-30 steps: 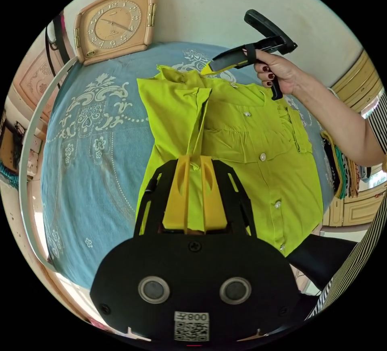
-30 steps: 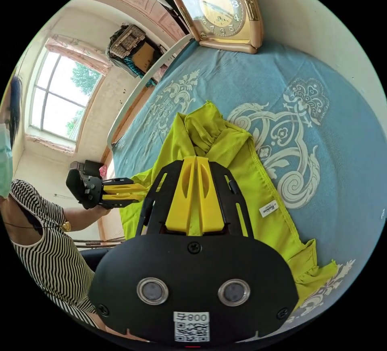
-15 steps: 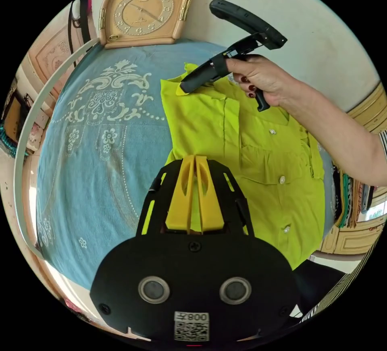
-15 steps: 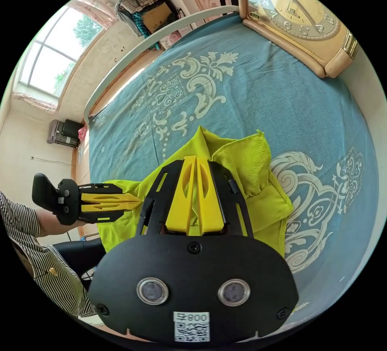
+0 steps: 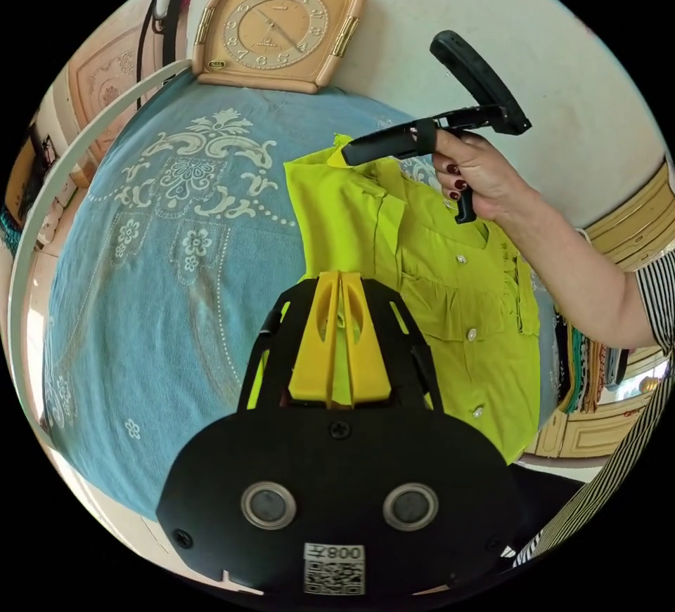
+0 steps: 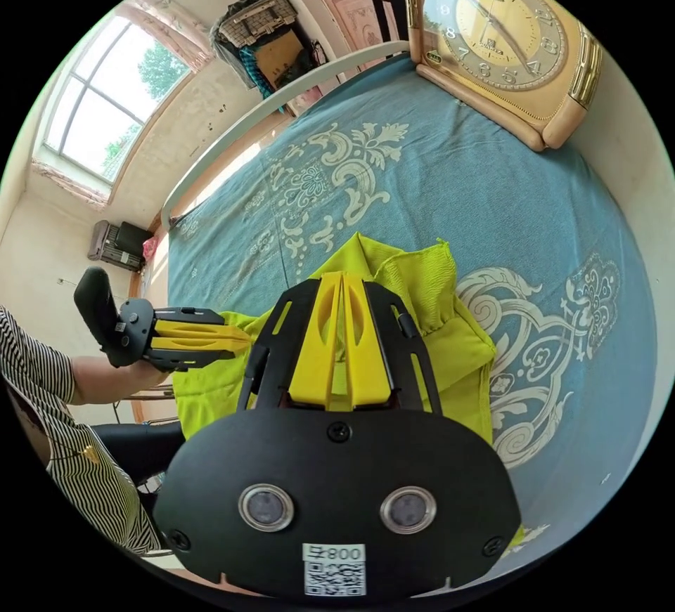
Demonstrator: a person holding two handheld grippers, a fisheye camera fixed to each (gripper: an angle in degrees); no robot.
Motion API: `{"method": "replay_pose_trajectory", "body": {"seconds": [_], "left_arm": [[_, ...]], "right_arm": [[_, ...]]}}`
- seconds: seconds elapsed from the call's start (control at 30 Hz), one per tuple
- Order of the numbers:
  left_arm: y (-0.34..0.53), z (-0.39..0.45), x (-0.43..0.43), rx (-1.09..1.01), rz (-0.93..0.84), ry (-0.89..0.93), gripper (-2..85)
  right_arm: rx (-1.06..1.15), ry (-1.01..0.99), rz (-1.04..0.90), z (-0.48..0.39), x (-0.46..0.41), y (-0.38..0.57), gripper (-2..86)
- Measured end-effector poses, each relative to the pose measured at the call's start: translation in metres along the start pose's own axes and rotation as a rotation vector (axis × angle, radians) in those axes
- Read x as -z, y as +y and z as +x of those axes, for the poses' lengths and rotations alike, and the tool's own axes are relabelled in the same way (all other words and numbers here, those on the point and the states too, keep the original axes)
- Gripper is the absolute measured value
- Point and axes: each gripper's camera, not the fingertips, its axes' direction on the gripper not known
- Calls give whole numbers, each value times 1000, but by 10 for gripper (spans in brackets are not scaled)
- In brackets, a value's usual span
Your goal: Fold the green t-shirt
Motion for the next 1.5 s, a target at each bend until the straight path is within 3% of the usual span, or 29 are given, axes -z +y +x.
{"method": "replay_pose_trajectory", "body": {"seconds": [0.17, 0.37, 0.53, 0.73, 1.0, 1.3, 1.5], "left_arm": [[-8, 1, -20, -12, -62, -32, 2], [-15, 6, -21, -47, -97, -55, 2], [-12, 11, -10, -55, -27, -61, 2], [-13, 0, -31, -12, -85, -26, 2], [-10, 1, -35, -23, -97, -30, 1], [18, 3, -34, -58, -190, -22, 2], [49, 11, -41, -146, -342, -41, 2]], "right_arm": [[26, 88, -144, -5, -51, -9, 1], [-1, 81, -85, -4, -50, 4, 1], [-9, 97, 25, -17, -26, 45, 1], [-36, 102, -89, -15, -82, 82, 1], [-102, 47, 60, -11, -82, 115, 1], [-217, -11, -39, -51, -115, 230, 1], [-443, 28, -162, -79, -131, 332, 2]]}}
